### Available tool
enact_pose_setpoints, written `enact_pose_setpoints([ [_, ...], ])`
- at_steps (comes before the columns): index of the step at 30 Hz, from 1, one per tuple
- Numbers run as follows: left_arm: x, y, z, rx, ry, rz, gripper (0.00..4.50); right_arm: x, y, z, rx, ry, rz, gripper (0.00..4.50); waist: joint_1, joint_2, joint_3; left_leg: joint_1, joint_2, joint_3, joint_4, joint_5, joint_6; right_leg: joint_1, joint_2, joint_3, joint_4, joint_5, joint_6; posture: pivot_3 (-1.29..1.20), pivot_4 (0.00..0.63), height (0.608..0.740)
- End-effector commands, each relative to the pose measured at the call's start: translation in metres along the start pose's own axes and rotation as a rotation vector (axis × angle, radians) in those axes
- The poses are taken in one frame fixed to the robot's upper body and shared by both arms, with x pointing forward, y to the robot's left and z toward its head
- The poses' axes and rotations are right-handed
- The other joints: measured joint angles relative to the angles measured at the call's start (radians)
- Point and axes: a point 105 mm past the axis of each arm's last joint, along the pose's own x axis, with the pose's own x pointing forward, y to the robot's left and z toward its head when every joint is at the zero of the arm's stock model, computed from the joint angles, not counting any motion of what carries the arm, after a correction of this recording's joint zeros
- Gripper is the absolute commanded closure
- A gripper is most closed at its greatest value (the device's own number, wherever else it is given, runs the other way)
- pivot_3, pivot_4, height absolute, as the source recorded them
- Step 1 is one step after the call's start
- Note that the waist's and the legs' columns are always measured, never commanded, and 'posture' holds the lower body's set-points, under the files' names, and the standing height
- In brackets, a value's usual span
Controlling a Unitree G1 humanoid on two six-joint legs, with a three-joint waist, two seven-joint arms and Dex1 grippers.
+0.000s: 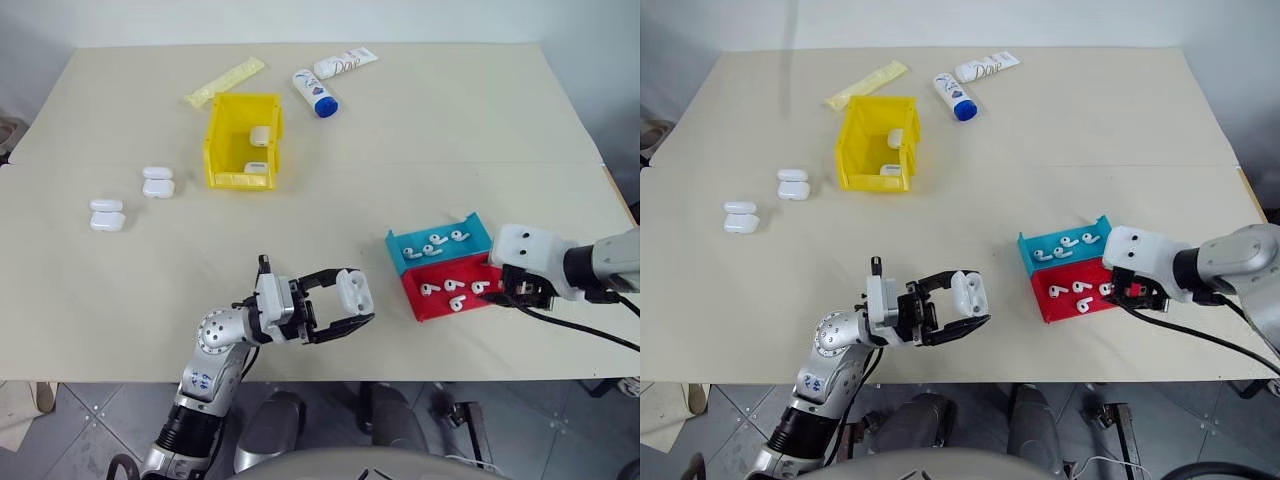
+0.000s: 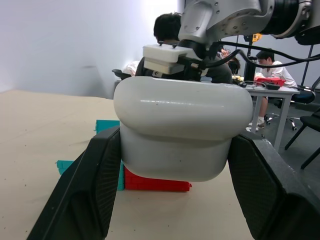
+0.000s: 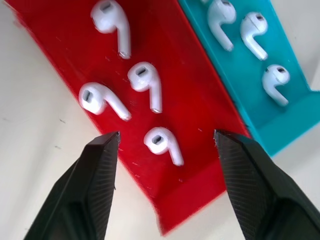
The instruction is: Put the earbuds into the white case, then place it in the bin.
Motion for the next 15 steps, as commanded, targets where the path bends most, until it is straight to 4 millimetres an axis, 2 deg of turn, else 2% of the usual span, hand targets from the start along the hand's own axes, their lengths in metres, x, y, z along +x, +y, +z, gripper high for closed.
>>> enact_pose_setpoints([
  [1, 0.003, -0.002, 0.009, 0.046, -0.034, -0.002, 1.69, 0.002, -0.003, 0.001, -0.069, 0.015, 0.018, 1.99, 0.0, 0.001, 0.0, 0.0, 0.0, 0.0, 0.0, 0.0, 0.0, 0.0, 0.0, 0.0, 0.0, 0.0, 0.0, 0.0, 0.15, 0.74],
  [15, 0.001, -0.005, 0.01, 0.05, -0.034, 0.025, 1.69, 0.015, -0.012, -0.004, -0.172, 0.056, 0.074, 1.99, -0.004, 0.001, 0.0, 0.0, 0.0, 0.0, 0.0, 0.0, 0.0, 0.0, 0.0, 0.0, 0.0, 0.0, 0.0, 0.0, 0.15, 0.74],
])
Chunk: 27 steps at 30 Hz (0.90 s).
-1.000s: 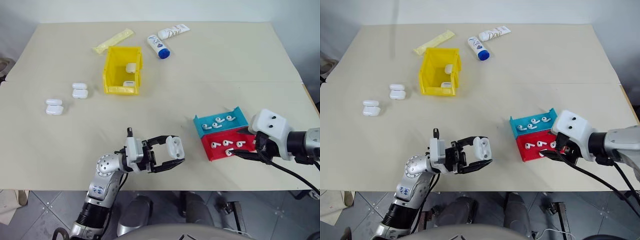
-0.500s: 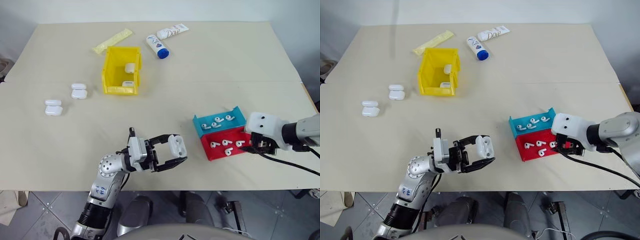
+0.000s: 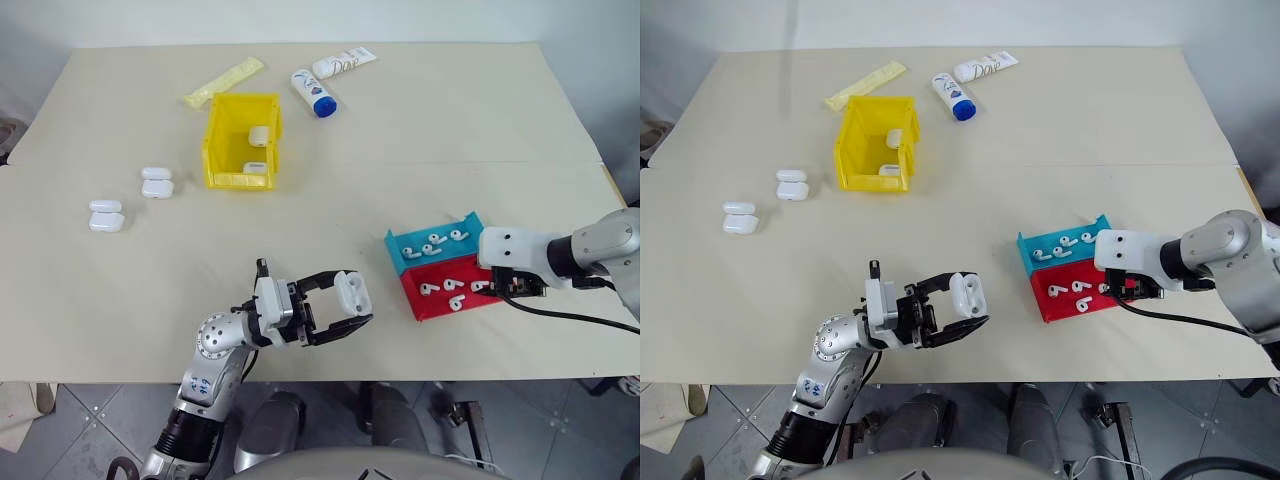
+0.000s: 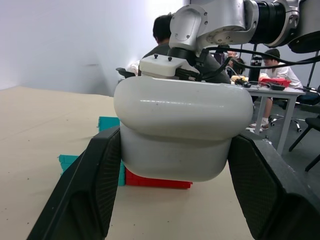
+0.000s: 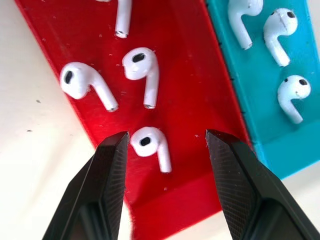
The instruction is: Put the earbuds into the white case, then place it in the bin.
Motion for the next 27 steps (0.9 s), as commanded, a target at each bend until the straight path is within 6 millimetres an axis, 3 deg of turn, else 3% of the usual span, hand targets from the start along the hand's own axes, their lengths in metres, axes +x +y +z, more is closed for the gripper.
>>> enact_pose_setpoints([
  [1, 0.004, -0.005, 0.013, 0.059, -0.04, -0.011, 1.69, -0.003, -0.005, 0.001, -0.036, 0.009, -0.013, 1.99, -0.001, 0.0, 0.0, 0.0, 0.0, 0.0, 0.0, 0.0, 0.0, 0.0, 0.0, 0.0, 0.0, 0.0, 0.0, 0.0, 0.15, 0.74],
  [21, 0.004, -0.007, 0.014, 0.063, -0.035, 0.001, 1.69, 0.005, -0.003, -0.003, -0.061, 0.027, 0.022, 1.99, -0.002, 0.0, 0.0, 0.001, 0.0, 0.0, 0.0, 0.0, 0.0, 0.0, 0.0, 0.0, 0.0, 0.0, 0.0, 0.0, 0.15, 0.74],
  [25, 0.003, -0.007, 0.014, 0.062, -0.034, 0.003, 1.69, 0.007, -0.003, -0.003, -0.063, 0.028, 0.025, 2.86, -0.002, -0.001, 0.0, 0.001, 0.0, 0.0, 0.0, 0.0, 0.0, 0.001, 0.0, 0.0, 0.0, 0.0, 0.0, 0.0, 0.15, 0.74],
  [27, 0.003, -0.007, 0.014, 0.063, -0.033, 0.004, 1.69, 0.007, -0.002, -0.003, -0.063, 0.028, 0.029, 3.58, -0.003, -0.001, -0.001, 0.001, 0.0, 0.0, 0.0, 0.0, 0.0, 0.001, 0.0, 0.0, 0.0, 0.0, 0.0, 0.0, 0.15, 0.74],
])
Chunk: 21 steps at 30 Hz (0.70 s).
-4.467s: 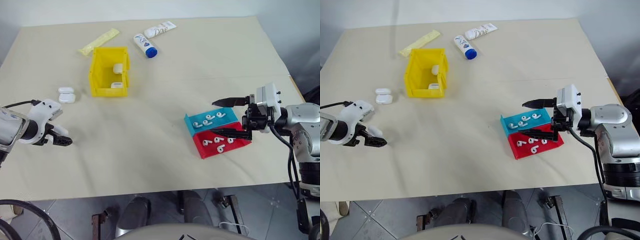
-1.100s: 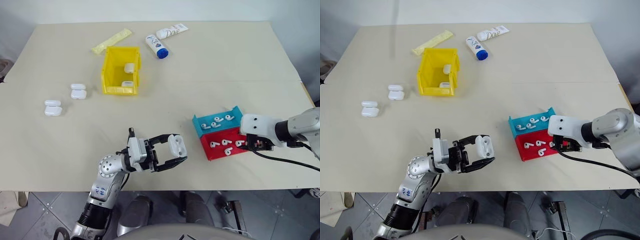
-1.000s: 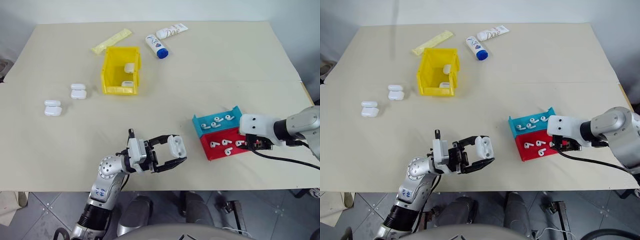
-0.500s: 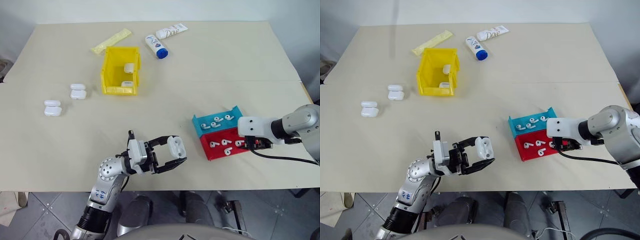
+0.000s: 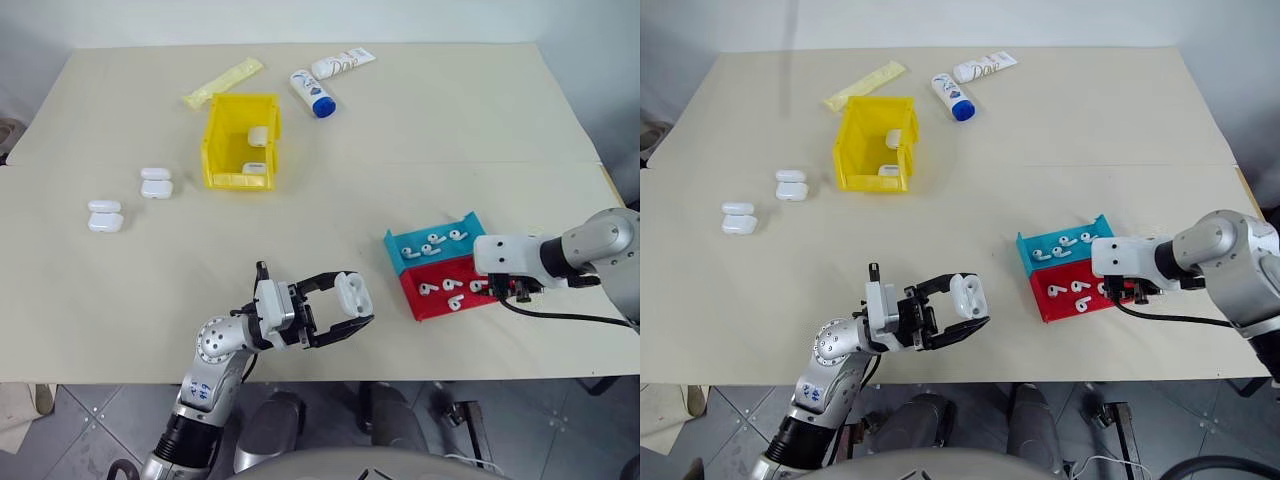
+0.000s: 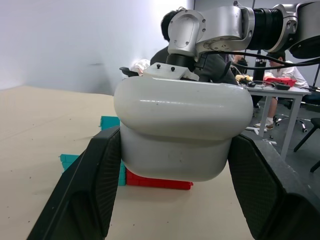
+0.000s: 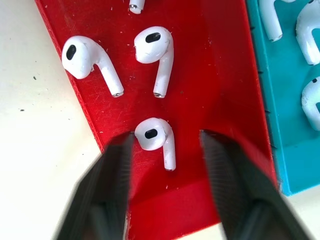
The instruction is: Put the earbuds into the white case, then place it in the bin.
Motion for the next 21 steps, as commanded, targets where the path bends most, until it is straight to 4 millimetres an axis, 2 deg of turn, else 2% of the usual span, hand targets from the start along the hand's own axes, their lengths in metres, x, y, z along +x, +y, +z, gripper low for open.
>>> enact_pose_setpoints([
  [1, 0.004, -0.003, 0.013, 0.056, -0.044, -0.01, 1.69, 0.002, 0.0, 0.0, -0.001, 0.004, -0.002, 3.91, 0.0, 0.0, 0.0, 0.0, 0.0, 0.0, 0.0, 0.0, 0.0, 0.0, 0.0, 0.0, 0.0, 0.0, 0.0, 0.0, 0.15, 0.74],
  [8, 0.004, -0.002, 0.012, 0.056, -0.041, -0.009, 1.69, 0.0, -0.007, 0.005, 0.047, -0.043, -0.04, 3.98, -0.001, -0.001, -0.001, 0.0, 0.0, 0.0, 0.0, 0.0, 0.0, 0.0, 0.0, 0.0, 0.0, 0.0, 0.0, 0.0, 0.15, 0.74],
  [11, 0.006, -0.001, 0.01, 0.05, -0.042, -0.013, 1.69, -0.008, -0.011, 0.015, 0.122, -0.137, -0.079, 3.98, -0.002, -0.001, 0.0, 0.0, 0.0, 0.0, 0.0, 0.0, 0.0, 0.0, 0.0, 0.0, 0.0, 0.0, 0.0, 0.0, 0.15, 0.74],
  [14, 0.008, 0.004, 0.008, 0.033, -0.056, -0.019, 1.69, -0.028, -0.012, 0.038, 0.232, -0.344, -0.121, 3.98, 0.0, 0.0, 0.0, -0.001, 0.0, -0.001, 0.0, 0.0, -0.001, -0.001, 0.0, 0.0, 0.0, 0.0, 0.0, 0.0, 0.15, 0.74],
  [15, 0.011, 0.006, 0.008, 0.021, -0.068, -0.029, 1.69, -0.044, -0.01, 0.057, 0.255, -0.521, -0.142, 3.98, 0.004, 0.001, 0.0, -0.001, 0.0, -0.001, 0.0, 0.0, 0.0, -0.001, 0.0, 0.0, 0.0, 0.0, 0.0, 0.0, 0.15, 0.74],
  [17, 0.015, 0.011, 0.007, 0.004, -0.083, -0.049, 1.69, -0.064, -0.001, 0.073, 0.286, -0.696, -0.159, 3.98, 0.011, 0.001, 0.0, -0.001, 0.001, -0.001, 0.0, 0.0, -0.001, 0.0, 0.0, 0.0, 0.0, 0.0, 0.0, 0.0, 0.15, 0.74],
  [21, 0.022, 0.019, 0.006, -0.018, -0.099, -0.11, 1.69, -0.076, 0.015, 0.102, 0.333, -0.926, -0.117, 3.98, 0.013, -0.002, -0.001, -0.001, 0.0, -0.002, 0.001, 0.0, -0.001, 0.001, 0.0, -0.001, 0.0, 0.001, 0.0, 0.0, 0.15, 0.74],
])
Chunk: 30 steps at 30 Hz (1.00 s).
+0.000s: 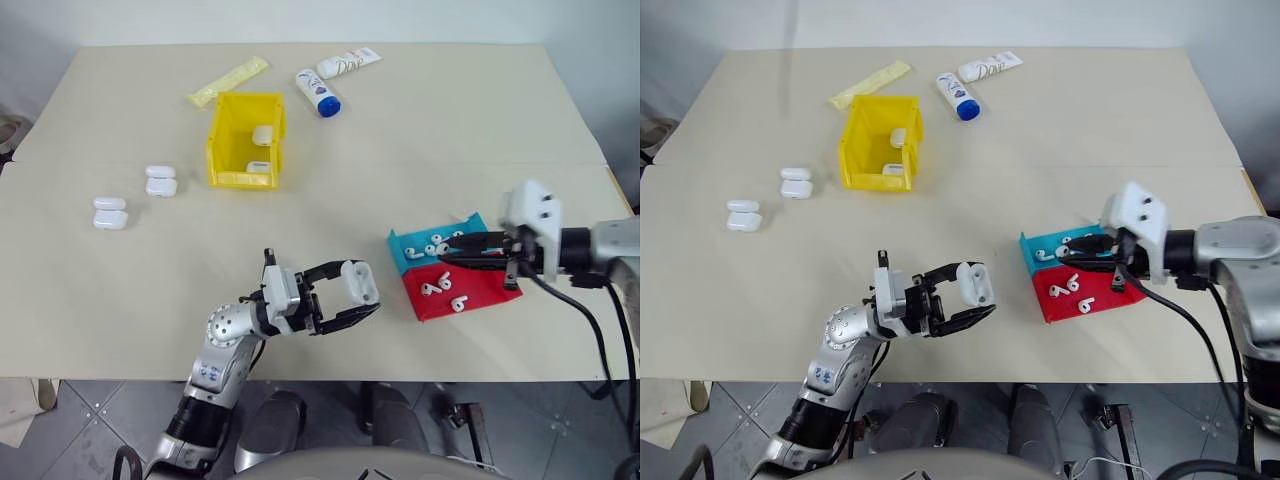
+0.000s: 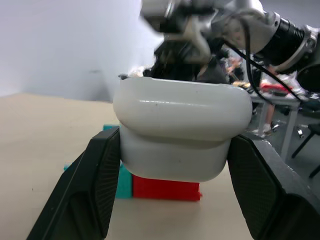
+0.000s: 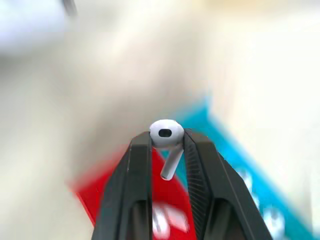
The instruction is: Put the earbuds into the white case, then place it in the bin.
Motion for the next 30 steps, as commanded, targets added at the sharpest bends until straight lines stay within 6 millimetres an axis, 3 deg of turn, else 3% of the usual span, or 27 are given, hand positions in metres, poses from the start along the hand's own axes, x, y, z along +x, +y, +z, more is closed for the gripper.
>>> enact_pose_setpoints([
  [1, 0.006, 0.005, 0.005, -0.002, -0.045, -0.061, 1.69, 0.003, 0.02, 0.024, 0.048, -0.181, 0.04, 3.98, -0.002, -0.001, 0.0, 0.0, 0.0, 0.0, 0.0, 0.0, 0.0, 0.0, 0.0, 0.0, 0.0, 0.0, 0.0, 0.0, 0.15, 0.74],
  [7, 0.012, 0.015, 0.003, -0.003, -0.034, -0.172, 1.69, 0.018, 0.029, 0.018, 0.078, -0.246, -0.009, 3.98, -0.004, -0.001, 0.0, 0.0, -0.001, 0.0, -0.001, 0.0, 0.0, -0.001, 0.0, 0.0, 0.0, 0.0, 0.0, 0.0, 0.15, 0.74],
  [15, 0.026, 0.03, 0.009, -0.015, -0.068, -0.257, 1.69, 0.045, 0.039, 0.03, 0.103, -0.396, 0.008, 3.98, -0.01, -0.001, 0.0, 0.0, -0.001, 0.0, 0.0, 0.0, 0.0, -0.001, 0.0, 0.0, 0.0, 0.0, 0.0, 0.0, 0.15, 0.74],
  [30, 0.031, 0.036, 0.015, -0.007, -0.087, -0.309, 1.69, 0.063, 0.045, 0.029, 0.106, -0.448, 0.039, 3.98, -0.03, -0.001, 0.0, 0.0, -0.001, -0.001, -0.001, 0.001, 0.001, -0.001, 0.0, 0.0, 0.0, 0.0, 0.0, 0.0, 0.15, 0.74],
])
